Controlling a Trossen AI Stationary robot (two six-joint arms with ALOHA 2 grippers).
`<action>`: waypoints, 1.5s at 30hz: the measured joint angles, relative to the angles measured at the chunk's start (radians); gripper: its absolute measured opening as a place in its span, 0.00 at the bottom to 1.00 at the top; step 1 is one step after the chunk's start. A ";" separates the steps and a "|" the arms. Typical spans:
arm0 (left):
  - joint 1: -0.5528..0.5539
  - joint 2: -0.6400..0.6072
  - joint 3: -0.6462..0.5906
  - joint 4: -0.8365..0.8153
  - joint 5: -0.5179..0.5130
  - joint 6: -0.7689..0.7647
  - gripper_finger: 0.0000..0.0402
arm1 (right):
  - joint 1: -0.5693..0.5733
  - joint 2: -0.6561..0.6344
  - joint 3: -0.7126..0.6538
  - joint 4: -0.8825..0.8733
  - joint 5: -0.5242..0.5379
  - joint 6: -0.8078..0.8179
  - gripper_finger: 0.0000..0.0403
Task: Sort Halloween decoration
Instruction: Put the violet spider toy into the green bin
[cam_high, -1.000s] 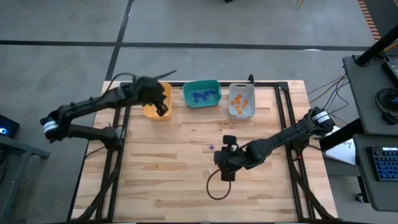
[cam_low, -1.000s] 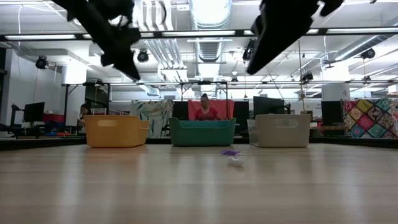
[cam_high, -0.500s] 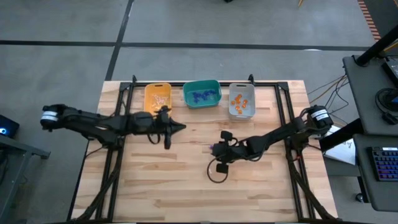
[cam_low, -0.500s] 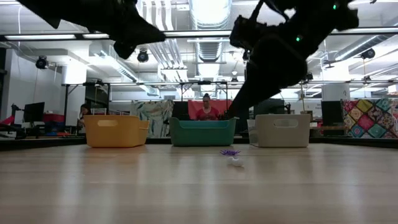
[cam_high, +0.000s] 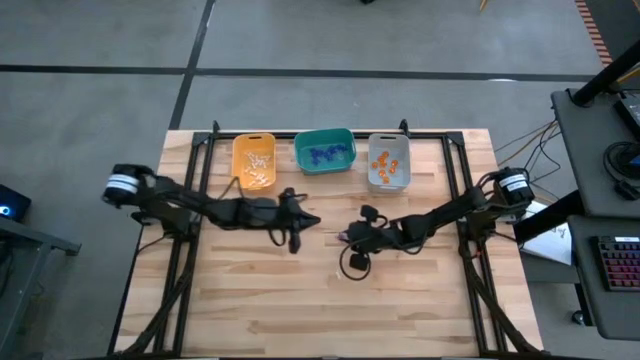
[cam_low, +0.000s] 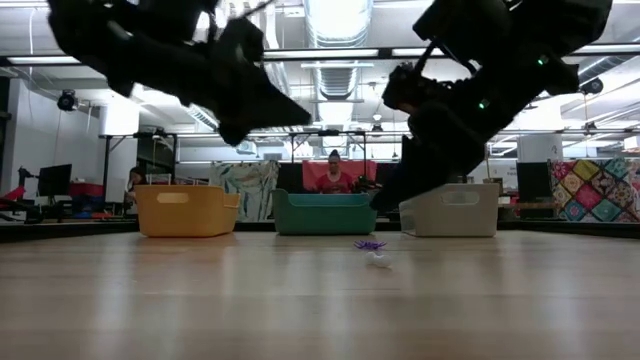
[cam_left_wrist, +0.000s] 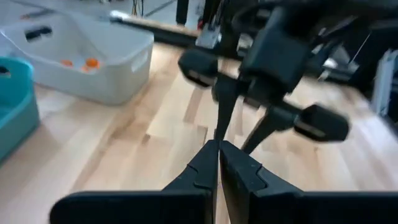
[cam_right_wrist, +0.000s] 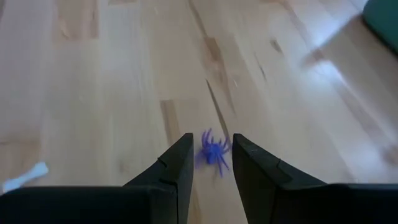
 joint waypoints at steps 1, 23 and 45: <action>0.000 0.032 0.014 0.001 0.000 -0.002 0.00 | 0.000 0.000 -0.003 -0.007 0.000 0.011 0.25; 0.003 0.434 0.219 -0.038 -0.053 -0.005 0.00 | 0.001 -0.018 -0.010 -0.221 -0.008 0.199 0.25; -0.010 0.568 0.308 -0.019 0.045 0.011 0.00 | -0.022 0.011 -0.010 -0.087 0.000 0.705 0.31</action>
